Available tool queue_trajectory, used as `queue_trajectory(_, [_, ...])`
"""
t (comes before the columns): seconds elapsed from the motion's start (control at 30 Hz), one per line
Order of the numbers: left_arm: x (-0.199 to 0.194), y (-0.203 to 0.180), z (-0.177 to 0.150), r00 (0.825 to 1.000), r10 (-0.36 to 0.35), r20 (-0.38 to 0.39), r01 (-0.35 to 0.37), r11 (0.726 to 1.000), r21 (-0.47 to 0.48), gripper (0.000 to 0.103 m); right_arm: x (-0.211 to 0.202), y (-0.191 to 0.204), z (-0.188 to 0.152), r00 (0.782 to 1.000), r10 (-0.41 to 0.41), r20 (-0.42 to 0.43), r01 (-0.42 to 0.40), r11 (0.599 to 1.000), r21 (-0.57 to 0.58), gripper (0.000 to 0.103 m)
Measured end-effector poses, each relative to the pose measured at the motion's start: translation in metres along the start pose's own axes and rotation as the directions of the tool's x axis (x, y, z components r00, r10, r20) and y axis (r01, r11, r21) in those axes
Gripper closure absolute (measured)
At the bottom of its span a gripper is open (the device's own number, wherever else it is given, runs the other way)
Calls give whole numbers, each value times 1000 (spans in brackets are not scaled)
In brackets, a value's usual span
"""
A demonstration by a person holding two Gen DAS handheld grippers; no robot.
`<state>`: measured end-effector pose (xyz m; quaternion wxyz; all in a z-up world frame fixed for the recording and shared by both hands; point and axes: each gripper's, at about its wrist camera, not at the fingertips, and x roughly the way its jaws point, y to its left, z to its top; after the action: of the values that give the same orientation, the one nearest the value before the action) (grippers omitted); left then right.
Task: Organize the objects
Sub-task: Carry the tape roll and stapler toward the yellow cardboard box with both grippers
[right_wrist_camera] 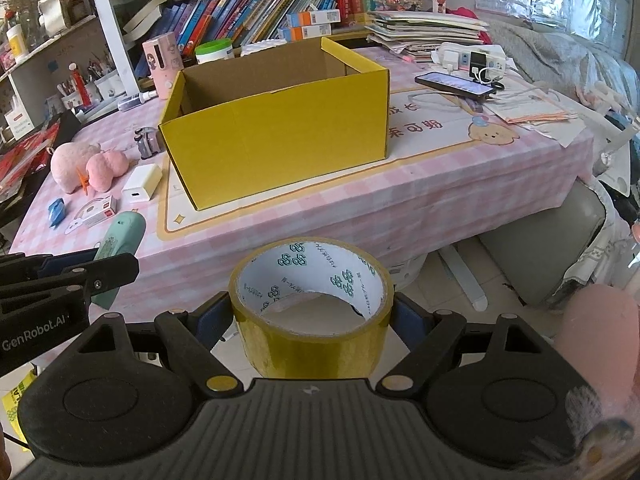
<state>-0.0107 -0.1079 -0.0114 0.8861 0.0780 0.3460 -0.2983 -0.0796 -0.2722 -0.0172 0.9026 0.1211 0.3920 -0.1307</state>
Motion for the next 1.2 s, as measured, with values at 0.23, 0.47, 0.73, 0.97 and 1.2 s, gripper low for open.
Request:
queue_trajectory(0.23, [5,-4,3,1000,2,4,-2,1000,0,80,5,-2,8,1000,3,0,-3,1000,-19,20])
queue_trajectory(0.47, [13,-6,10,1000,7,5,-7,1000,-2,80,11,-4,14,1000,6,-1,-6,1000,-27,20])
queue_trajectory(0.73, [21,-1,20,1000,4,19,-3,999,-33,80,22,-6,30,1000,17,-5,-17,999,-49,20])
queue_trajectory(0.97, [29,1,36,998,-1,67,5,998,-56,80,33,-7,50,999,38,6,-38,996,-80,20])
queue_trajectory(1.2, [42,-1,58,994,4,113,4,998,-68,80,45,-18,76,998,64,24,-61,994,-88,20])
